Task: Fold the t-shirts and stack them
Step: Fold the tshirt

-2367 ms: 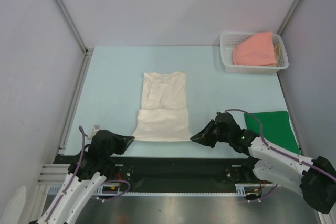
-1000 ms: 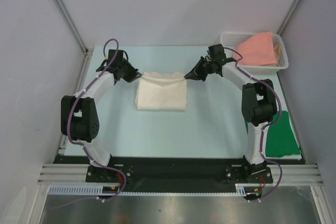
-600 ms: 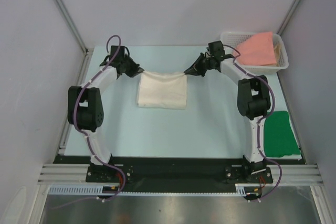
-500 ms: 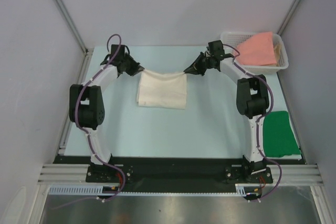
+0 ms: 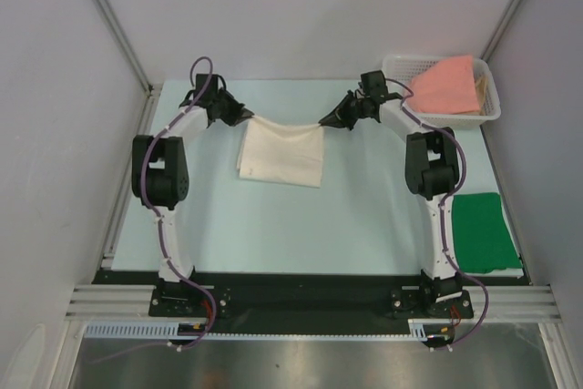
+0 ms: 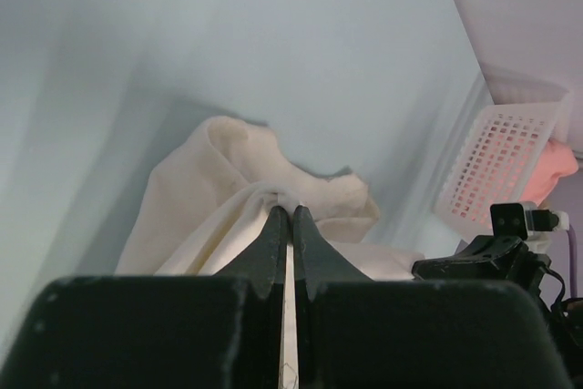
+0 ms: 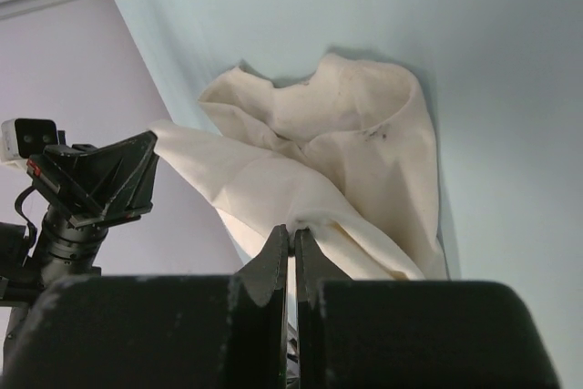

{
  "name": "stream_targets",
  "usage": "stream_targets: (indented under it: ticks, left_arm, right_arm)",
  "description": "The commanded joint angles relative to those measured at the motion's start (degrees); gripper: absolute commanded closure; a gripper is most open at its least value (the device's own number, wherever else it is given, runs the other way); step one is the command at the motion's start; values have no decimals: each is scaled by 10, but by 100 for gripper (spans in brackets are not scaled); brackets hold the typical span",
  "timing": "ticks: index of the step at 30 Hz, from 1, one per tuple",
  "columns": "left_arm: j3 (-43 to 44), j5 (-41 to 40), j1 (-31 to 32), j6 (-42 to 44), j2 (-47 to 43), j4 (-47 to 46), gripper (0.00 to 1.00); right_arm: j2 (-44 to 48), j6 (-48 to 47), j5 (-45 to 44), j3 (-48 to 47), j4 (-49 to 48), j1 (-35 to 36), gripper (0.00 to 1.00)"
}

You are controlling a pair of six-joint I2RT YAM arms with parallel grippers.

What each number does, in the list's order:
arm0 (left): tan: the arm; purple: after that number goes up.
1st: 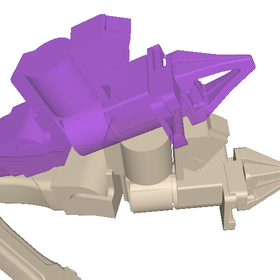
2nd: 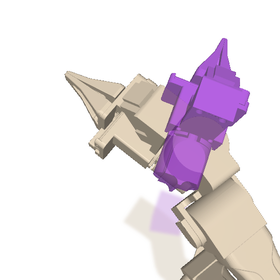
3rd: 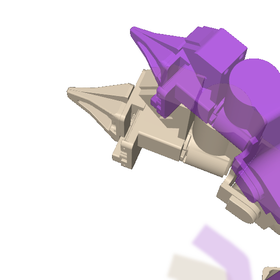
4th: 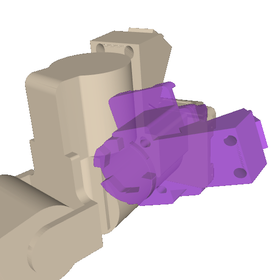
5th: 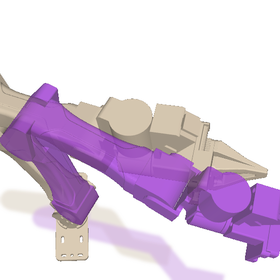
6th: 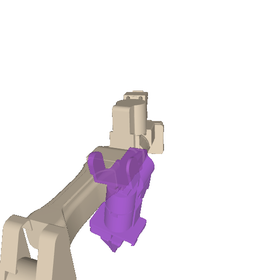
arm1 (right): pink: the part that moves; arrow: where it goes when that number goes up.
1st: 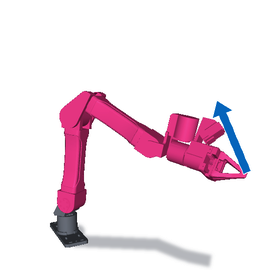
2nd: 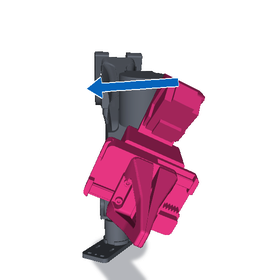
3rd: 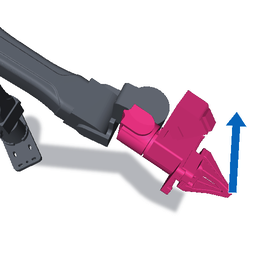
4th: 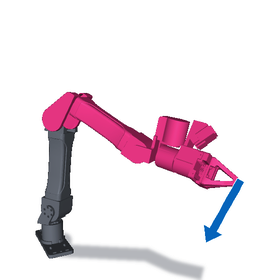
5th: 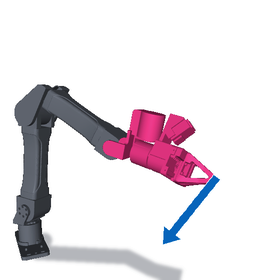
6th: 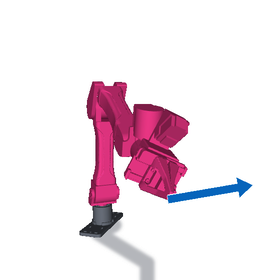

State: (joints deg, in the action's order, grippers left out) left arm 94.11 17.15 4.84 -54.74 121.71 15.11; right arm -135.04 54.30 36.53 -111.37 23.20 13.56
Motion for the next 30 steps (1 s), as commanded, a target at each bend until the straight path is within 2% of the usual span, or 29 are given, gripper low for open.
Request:
stream_targets:
  ticks: [1, 7, 8, 9, 10, 11, 12, 14, 15, 16, 17, 19, 23, 26, 28, 29, 30]
  left_arm:
    - [55, 25, -7, -9, 19, -24, 100]
    - [111, 23, -7, 16, 65, -14, 97]
    - [127, 8, -7, 31, 76, -8, 89]
    - [147, -3, -9, 47, 89, 4, 84]
    - [207, -17, -12, 79, 125, 34, 79]
    - [236, -17, -21, 90, 140, 66, 64]
    - [282, -12, -25, 116, 149, 91, 64]
    - [288, -33, -23, 151, 124, 109, 57]
    - [277, -47, -22, 179, 100, 106, 55]
    - [251, -49, -21, 191, 58, 102, 30]
    - [241, -56, -21, 205, 37, 110, 25]
    - [210, -91, -22, 229, -20, 122, 24]
    - [125, -90, -20, 242, -94, 110, 25]
    - [14, -49, -13, 244, -162, 82, 29]
    - [-80, -57, 1, 251, -205, 72, 30]
    - [-115, -62, 7, 252, -264, 66, 30]
    - [-189, -66, 13, 249, -293, 56, 30]
  right_arm:
    - [-5, 9, 4, -26, -17, -4, 100]
    - [-28, 13, -6, -39, -25, -11, 98]
    - [-35, -4, -13, -45, -32, -13, 93]
    - [-43, -21, -38, -75, -35, -20, 82]
    - [-60, -42, -50, -100, -28, -26, 55]
    - [-100, -52, -44, -144, 20, -32, 44]
    - [-118, -60, -6, -215, 43, -36, 44]
    - [-94, -109, -29, -253, 104, -27, 41]
    - [-77, -149, -50, -249, 113, -22, 35]
    - [-60, -155, -54, -222, 118, -23, 34]
    - [-21, -160, -57, -200, 120, -24, 33]
    - [13, -192, -73, -141, 127, -19, 30]
    - [44, -283, -102, -100, 169, 1, 27]
    - [34, -340, -119, -113, 214, 16, 23]
    - [13, -355, -112, -127, 225, 19, 20]
    - [3, -363, -120, -153, 231, 24, 20]
    - [-14, -370, -125, -161, 239, 27, 19]
